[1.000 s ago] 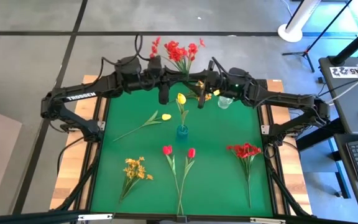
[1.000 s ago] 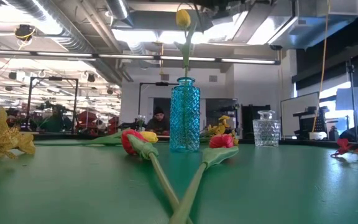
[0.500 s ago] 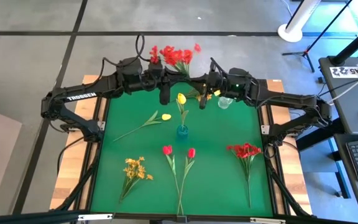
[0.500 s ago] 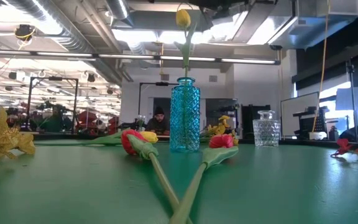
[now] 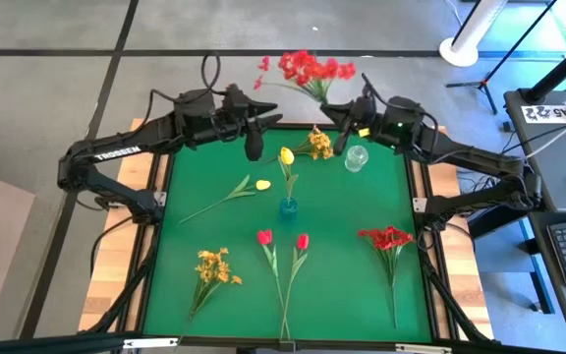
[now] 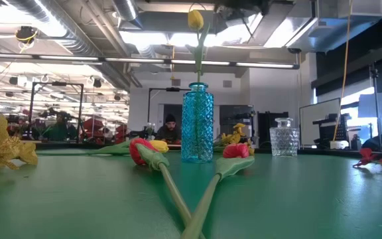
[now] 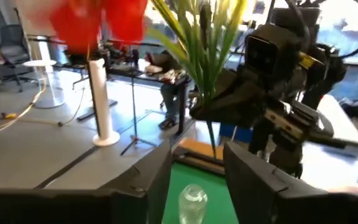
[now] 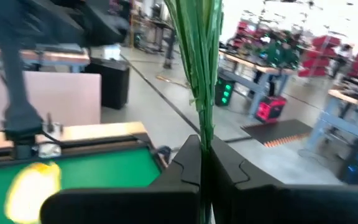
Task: Sort flowers into vase by color
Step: Put the red flower into the transparent vase
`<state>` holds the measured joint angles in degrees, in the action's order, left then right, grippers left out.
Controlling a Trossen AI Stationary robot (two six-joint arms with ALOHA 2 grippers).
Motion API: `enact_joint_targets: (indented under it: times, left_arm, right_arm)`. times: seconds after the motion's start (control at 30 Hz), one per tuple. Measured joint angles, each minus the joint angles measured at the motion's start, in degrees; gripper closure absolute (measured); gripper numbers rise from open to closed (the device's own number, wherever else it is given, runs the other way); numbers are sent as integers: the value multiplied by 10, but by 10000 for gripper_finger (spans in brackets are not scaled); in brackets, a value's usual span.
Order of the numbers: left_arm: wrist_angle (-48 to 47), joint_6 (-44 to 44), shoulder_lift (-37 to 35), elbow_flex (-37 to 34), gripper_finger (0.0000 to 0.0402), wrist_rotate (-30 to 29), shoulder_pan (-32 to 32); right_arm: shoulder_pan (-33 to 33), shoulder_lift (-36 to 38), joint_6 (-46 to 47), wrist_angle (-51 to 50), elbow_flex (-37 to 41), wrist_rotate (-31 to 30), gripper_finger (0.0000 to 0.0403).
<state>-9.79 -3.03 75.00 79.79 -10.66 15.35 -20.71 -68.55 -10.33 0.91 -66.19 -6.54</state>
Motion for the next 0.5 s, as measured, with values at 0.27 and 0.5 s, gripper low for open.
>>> enact_joint_targets:
  times: [0.27, 0.5]
  left_arm:
    - [-38, 20, -32, -9, 252, 90, -11]
    - [15, 21, -61, -111, 272, 82, 16]
  right_arm:
    - [-74, 58, 56, 95, 156, 76, 399]
    - [-122, 105, 71, 290, 331, 87, 399]
